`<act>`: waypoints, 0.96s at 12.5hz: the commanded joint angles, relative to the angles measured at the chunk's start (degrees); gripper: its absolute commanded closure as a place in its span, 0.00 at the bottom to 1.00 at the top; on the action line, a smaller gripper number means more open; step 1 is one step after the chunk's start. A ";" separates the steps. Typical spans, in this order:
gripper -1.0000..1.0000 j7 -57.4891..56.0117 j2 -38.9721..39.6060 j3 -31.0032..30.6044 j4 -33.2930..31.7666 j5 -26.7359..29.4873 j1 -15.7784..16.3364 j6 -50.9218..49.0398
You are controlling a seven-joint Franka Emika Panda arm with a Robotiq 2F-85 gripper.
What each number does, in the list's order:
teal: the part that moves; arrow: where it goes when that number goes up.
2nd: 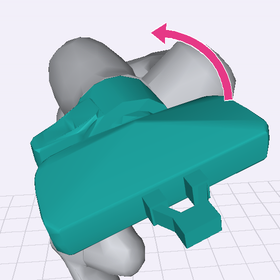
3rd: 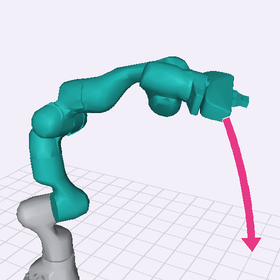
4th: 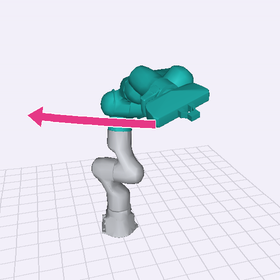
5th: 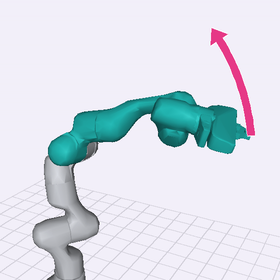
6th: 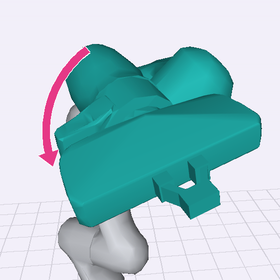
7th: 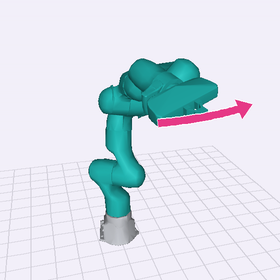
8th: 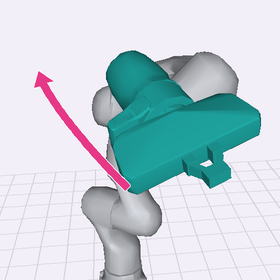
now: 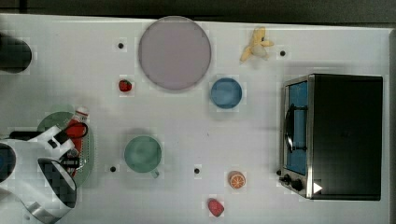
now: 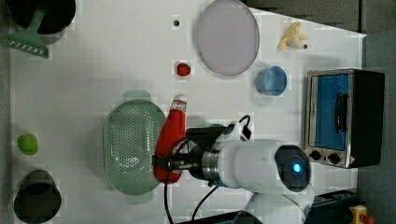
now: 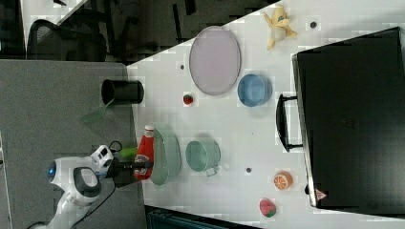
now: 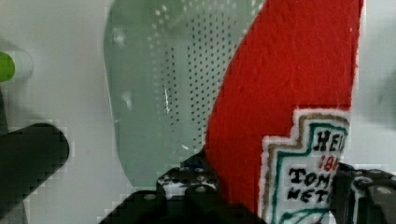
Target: Pick Ketchup from the table and place it in strainer.
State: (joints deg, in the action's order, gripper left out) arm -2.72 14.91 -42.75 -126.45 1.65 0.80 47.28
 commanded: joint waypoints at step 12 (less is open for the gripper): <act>0.00 8.55 1.89 2.58 1.61 -4.29 -0.34 7.64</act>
State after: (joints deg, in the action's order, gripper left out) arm 2.65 19.72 -40.43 -125.89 -3.02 2.12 54.27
